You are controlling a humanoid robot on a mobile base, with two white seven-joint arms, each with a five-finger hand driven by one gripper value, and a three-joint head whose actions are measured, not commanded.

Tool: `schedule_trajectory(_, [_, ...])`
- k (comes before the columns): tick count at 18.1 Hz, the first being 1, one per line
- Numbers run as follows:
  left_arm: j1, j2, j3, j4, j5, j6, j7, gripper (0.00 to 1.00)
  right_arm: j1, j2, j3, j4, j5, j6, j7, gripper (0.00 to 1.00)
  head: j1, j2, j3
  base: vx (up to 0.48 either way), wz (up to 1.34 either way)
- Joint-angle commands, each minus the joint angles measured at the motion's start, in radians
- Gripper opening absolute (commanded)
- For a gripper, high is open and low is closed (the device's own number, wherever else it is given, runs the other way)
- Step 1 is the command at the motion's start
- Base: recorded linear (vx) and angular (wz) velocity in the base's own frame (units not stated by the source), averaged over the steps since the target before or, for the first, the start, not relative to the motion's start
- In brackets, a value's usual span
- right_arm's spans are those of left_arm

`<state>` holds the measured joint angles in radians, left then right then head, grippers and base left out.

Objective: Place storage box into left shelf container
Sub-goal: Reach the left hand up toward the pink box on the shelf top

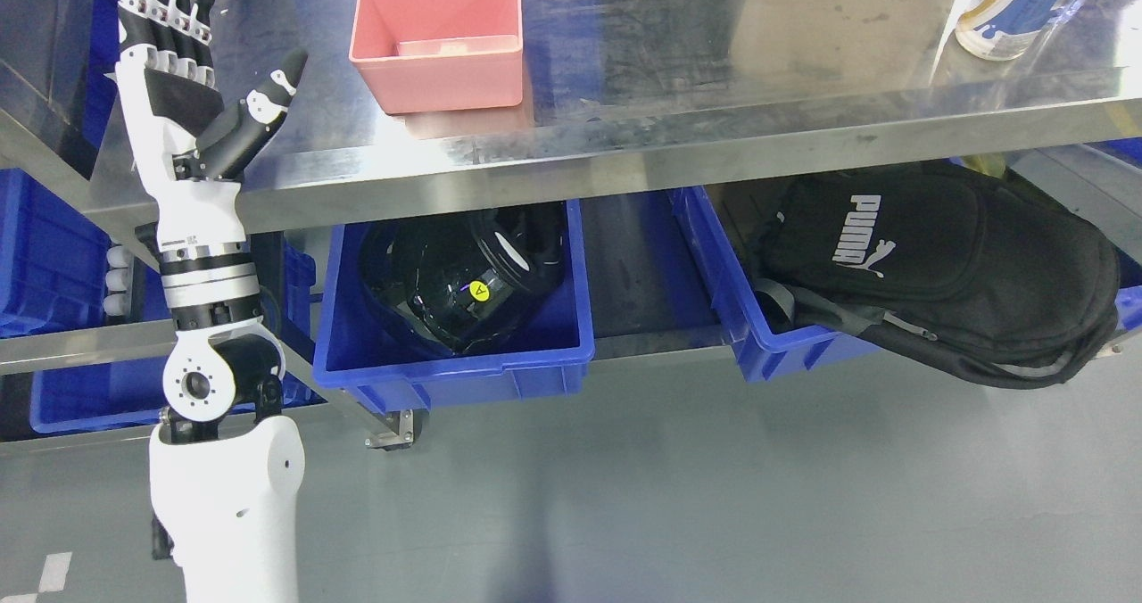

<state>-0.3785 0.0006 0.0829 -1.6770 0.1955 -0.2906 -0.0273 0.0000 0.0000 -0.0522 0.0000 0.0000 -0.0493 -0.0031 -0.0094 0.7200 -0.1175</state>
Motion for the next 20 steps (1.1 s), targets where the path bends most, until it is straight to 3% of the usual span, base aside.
schedule_trajectory(1, [0.018, 0.017, 0.029, -0.003, -0.001, -0.002, -0.009, 1.00, -0.003, -0.017, 0.000, -0.017, -0.021, 0.000, 0.002, 1.00, 0.0000, 0.000, 0.000, 0.000, 0.00])
schedule_trajectory(4, [-0.014, 0.017, 0.073, -0.001, -0.001, 0.028, -0.127, 1.00, -0.003, -0.017, 0.000, -0.017, -0.021, 0.000, 0.002, 1.00, 0.0000, 0.000, 0.000, 0.000, 0.00])
schedule_trajectory(6, [-0.060, 0.039, 0.112, 0.003, -0.001, 0.106, -0.288, 1.00, -0.003, -0.017, 0.000, -0.017, -0.021, -0.001, 0.002, 1.00, 0.0000, 0.000, 0.000, 0.000, 0.00])
schedule_trajectory(10, [-0.241, 0.227, 0.120, 0.074, -0.098, 0.168, -0.512, 1.00, -0.005, -0.017, 0.000, -0.017, -0.021, 0.000, 0.000, 1.00, 0.0000, 0.000, 0.000, 0.000, 0.00])
schedule_trajectory(13, [-0.336, 0.364, -0.022, 0.131, -0.149, 0.171, -0.652, 0.99, -0.005, -0.017, 0.000, -0.017, -0.021, 0.000, 0.002, 1.00, 0.0000, 0.000, 0.000, 0.003, -0.03])
schedule_trajectory(17, [-0.362, 0.459, -0.216, 0.181, -0.247, 0.185, -0.743, 0.98, -0.003, -0.017, 0.000, -0.017, -0.021, 0.000, 0.000, 1.00, 0.0000, 0.000, 0.000, 0.001, 0.01])
schedule_trajectory(20, [-0.434, 0.457, -0.264, 0.268, -0.364, 0.211, -0.749, 0.98, -0.003, -0.017, 0.000, -0.017, -0.021, 0.000, 0.002, 1.00, 0.0000, 0.000, 0.000, 0.001, -0.01])
